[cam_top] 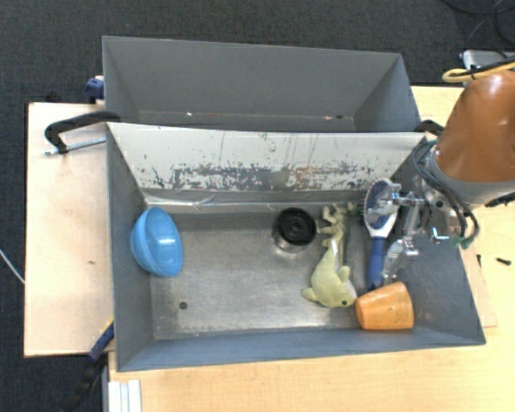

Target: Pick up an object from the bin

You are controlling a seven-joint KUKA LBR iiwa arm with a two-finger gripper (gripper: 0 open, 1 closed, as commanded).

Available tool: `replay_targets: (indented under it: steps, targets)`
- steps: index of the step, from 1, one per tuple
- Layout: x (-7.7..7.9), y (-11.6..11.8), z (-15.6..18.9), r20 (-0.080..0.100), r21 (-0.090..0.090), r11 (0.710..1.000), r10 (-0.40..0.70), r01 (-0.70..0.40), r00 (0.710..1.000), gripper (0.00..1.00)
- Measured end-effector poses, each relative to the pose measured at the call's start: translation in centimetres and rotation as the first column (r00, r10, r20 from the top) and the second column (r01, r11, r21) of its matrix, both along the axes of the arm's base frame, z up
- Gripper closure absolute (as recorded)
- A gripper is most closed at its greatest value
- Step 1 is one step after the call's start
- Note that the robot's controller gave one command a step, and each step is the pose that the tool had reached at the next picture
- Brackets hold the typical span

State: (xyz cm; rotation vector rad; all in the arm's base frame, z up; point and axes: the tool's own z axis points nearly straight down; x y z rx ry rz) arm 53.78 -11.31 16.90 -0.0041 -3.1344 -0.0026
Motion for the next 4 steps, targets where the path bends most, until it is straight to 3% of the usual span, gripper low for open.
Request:
replay_targets:
  steps: [1,2,3,4]
  targets:
    - [-1.2,1.1,-7.8,0.02,-0.006,0.94,0.342,-0.342,0.94,0.0]
    - [-0.8,5.7,-2.9,0.018,-0.002,0.973,0.229,-0.229,0.973,0.0]
    - [0.5,9.7,-9.7,0.004,-0.003,0.988,0.156,-0.156,0.988,0.0]
    - [0.5,9.6,-9.4,0.007,-0.002,0.988,0.154,-0.154,0.988,1.0]
